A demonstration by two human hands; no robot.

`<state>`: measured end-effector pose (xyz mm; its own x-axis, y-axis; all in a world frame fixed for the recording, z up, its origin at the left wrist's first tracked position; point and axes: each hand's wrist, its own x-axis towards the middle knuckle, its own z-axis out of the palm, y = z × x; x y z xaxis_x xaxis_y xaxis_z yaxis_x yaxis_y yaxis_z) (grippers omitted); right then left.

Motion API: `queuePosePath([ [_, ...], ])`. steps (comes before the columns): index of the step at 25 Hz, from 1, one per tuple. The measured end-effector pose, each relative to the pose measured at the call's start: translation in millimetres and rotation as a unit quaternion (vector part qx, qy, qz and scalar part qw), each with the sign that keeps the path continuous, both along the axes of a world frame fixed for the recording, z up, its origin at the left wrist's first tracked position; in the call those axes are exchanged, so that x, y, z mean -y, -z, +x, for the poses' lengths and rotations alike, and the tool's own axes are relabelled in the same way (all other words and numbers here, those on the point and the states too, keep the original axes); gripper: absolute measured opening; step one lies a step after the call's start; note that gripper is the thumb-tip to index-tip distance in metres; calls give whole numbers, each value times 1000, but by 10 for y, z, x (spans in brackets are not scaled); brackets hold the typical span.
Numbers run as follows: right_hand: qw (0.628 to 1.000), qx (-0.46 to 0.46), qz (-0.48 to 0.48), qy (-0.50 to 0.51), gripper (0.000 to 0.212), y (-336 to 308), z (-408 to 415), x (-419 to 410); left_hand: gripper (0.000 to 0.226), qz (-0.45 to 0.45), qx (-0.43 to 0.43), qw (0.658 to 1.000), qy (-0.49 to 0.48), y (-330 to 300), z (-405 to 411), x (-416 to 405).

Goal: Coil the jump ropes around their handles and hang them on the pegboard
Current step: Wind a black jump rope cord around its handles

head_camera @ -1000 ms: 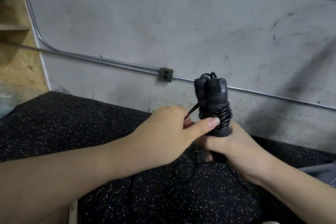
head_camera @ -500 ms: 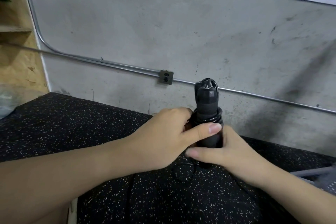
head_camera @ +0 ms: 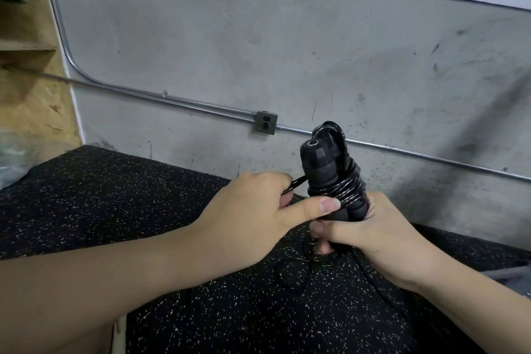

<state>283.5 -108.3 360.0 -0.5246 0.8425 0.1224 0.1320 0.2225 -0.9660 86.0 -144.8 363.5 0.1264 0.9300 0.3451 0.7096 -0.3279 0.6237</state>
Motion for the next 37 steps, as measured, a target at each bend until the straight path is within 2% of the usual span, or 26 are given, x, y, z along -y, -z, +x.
queuePosePath([
  [4, 998, 6, 31, 47, 12, 2, -61, 3, 55, 27, 9, 999, 26, 34, 22, 30],
  [6, 997, 19, 39, 61, 15, 7, -90, 29, 50, 25, 8, 999, 26, 53, 46, 48],
  [9, 996, 18, 39, 78, 19, 77, -173, 82, 53, 14, 36, 999, 17, 44, 63, 58],
  [12, 990, 32, 81, 107, 9, 123, -208, 97, 50, 11, 66, 997, 44, 25, 22, 31],
  [13, 994, 34, 63, 87, 9, 111, -178, 83, 47, 5, 76, 995, 62, 29, -7, 6],
  [15, 998, 6, -60, -35, 16, 48, -63, 57, 49, -12, 106, 989, 100, 46, -67, -44],
  [17, 955, -55, -212, -200, 33, -5, 51, 57, 54, -25, 132, 982, 132, 69, -88, -76],
  [18, 937, -68, -239, -247, 34, -17, 83, 68, 54, -27, 136, 978, 154, 77, -85, -78],
  [20, 949, -41, -199, -242, 26, -9, 109, 78, 55, -29, 130, 975, 176, 72, -66, -76],
  [22, 980, 13, -105, -169, 28, -13, 122, 88, 80, -58, 101, 983, 142, 63, -69, -103],
  [24, 992, 74, 1, -98, 26, -27, 149, 65, 104, -86, 60, 992, 66, 61, -105, -139],
  [26, 991, 110, 60, -46, 23, -36, 168, 41, 90, -69, 45, 996, 24, 35, -76, -115],
  [28, 990, 117, 80, 0, 25, -28, 176, 32, 75, -36, 56, 998, 10, -7, -16, -61],
  [31, 988, 113, 92, 59, 30, -39, 162, 25, 74, 20, 67, 997, 11, -3, 41, -36],
  [34, 983, 116, 106, 92, 37, -63, 156, 1, 69, 35, 64, 997, 5, -23, 98, 5],
  [37, 978, 117, 139, 100, 28, -64, 129, -2, 59, 27, 72, 997, 0, -69, 189, 85],
])
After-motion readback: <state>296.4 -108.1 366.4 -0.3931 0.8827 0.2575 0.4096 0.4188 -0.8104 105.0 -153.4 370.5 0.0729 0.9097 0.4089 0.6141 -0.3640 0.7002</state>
